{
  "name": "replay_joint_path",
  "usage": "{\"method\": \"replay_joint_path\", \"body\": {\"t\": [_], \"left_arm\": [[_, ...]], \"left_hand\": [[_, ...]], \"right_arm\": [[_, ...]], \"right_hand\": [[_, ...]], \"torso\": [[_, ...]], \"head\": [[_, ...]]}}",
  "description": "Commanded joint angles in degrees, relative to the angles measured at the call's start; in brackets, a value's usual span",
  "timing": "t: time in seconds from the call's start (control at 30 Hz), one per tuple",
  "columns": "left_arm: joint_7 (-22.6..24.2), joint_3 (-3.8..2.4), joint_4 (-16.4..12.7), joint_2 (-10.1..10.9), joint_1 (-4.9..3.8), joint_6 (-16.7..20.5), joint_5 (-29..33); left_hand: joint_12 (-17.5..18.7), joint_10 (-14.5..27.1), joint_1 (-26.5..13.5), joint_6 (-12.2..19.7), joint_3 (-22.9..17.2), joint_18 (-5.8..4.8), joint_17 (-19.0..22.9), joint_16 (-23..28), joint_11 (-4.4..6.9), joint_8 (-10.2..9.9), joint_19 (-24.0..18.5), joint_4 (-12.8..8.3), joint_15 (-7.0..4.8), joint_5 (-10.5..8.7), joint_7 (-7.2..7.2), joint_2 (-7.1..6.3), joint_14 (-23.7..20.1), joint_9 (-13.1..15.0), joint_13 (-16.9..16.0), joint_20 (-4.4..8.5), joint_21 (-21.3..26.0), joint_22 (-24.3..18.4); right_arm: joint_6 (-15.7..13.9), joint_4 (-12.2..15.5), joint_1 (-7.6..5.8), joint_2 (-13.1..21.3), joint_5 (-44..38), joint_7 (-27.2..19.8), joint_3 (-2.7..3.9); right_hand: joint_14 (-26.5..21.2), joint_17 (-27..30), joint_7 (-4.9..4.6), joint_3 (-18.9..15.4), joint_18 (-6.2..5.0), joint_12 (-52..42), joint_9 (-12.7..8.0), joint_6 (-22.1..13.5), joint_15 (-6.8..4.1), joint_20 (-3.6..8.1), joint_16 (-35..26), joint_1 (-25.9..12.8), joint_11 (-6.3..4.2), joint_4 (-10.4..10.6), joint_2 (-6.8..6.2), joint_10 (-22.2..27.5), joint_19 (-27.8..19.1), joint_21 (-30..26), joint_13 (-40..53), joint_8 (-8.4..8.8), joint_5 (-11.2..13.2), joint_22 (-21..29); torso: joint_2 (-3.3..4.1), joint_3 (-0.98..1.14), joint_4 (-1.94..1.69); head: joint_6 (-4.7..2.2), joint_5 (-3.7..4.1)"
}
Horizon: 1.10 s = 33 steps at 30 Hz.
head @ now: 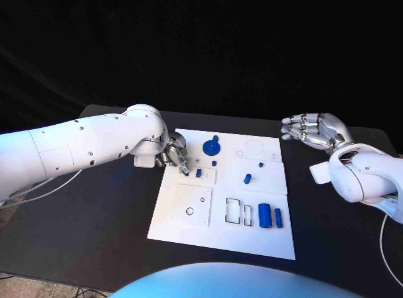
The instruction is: Assemble the parts on the task board
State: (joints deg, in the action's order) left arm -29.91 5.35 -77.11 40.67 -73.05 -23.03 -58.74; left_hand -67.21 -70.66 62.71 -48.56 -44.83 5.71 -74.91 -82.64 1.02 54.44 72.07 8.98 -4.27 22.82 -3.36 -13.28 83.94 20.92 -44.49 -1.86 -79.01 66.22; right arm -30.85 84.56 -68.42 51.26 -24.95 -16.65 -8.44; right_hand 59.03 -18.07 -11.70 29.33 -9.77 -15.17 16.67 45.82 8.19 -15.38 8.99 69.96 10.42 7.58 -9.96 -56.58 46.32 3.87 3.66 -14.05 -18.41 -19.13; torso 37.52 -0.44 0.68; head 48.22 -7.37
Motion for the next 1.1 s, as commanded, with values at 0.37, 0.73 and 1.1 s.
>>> {"method": "replay_joint_path", "body": {"t": [0.37,0.73,1.1], "left_arm": [[-0.53,0.33,0.04,-0.30,0.42,-2.14,0.72],[-0.46,0.35,0.05,-0.38,0.42,-0.86,1.44],[-0.35,0.41,0.27,-0.74,0.48,0.38,1.95]], "left_hand": [[-1.17,-1.23,-1.00,-0.42,-12.76,0.01,-2.21,-0.15,0.07,0.47,0.28,-13.78,-0.20,0.30,0.01,0.93,2.75,-0.02,-1.59,-0.08,-0.17,0.06],[-1.52,-1.68,-2.51,-0.30,-12.06,-0.05,-2.26,-0.19,0.11,0.72,0.36,-13.35,-0.13,0.04,0.11,2.14,2.81,-0.12,-2.19,-0.20,-0.05,0.15],[-1.70,-2.07,-3.94,-0.08,-10.74,-0.09,-2.28,-0.21,0.20,0.97,0.45,-12.13,-0.12,-0.22,0.28,3.35,2.85,-0.18,-2.58,-0.27,0.22,0.12]], "right_arm": [[0.79,0.07,0.03,-0.03,-0.15,-0.53,0.00],[0.81,0.04,0.03,-0.08,-0.15,-0.53,0.00],[0.91,0.00,0.04,-0.14,-0.15,-0.49,0.00]], "right_hand": [[-0.05,0.13,-2.66,-0.03,-0.75,0.27,-0.09,0.24,0.25,-0.18,-0.25,-0.50,0.25,-0.47,0.17,0.12,-0.44,-0.25,-0.07,0.24,-0.07,0.15],[-0.07,0.19,-2.67,-0.03,-0.75,0.32,-0.10,0.26,0.26,-0.20,-0.30,-0.49,0.26,-0.52,0.18,0.13,-0.46,-0.26,-0.07,0.26,-0.10,0.22],[-0.21,0.50,-2.77,-0.13,-0.74,0.59,-0.21,0.18,0.36,-0.28,-0.56,-0.61,0.36,-0.67,0.14,0.26,-0.63,-0.27,-0.07,0.44,-0.14,0.59]], "torso": [[-0.01,0.00,0.04],[0.01,0.02,-0.01],[-0.02,-0.01,0.06]], "head": [[-0.02,-0.07],[-0.05,-0.02],[-0.07,0.03]]}}
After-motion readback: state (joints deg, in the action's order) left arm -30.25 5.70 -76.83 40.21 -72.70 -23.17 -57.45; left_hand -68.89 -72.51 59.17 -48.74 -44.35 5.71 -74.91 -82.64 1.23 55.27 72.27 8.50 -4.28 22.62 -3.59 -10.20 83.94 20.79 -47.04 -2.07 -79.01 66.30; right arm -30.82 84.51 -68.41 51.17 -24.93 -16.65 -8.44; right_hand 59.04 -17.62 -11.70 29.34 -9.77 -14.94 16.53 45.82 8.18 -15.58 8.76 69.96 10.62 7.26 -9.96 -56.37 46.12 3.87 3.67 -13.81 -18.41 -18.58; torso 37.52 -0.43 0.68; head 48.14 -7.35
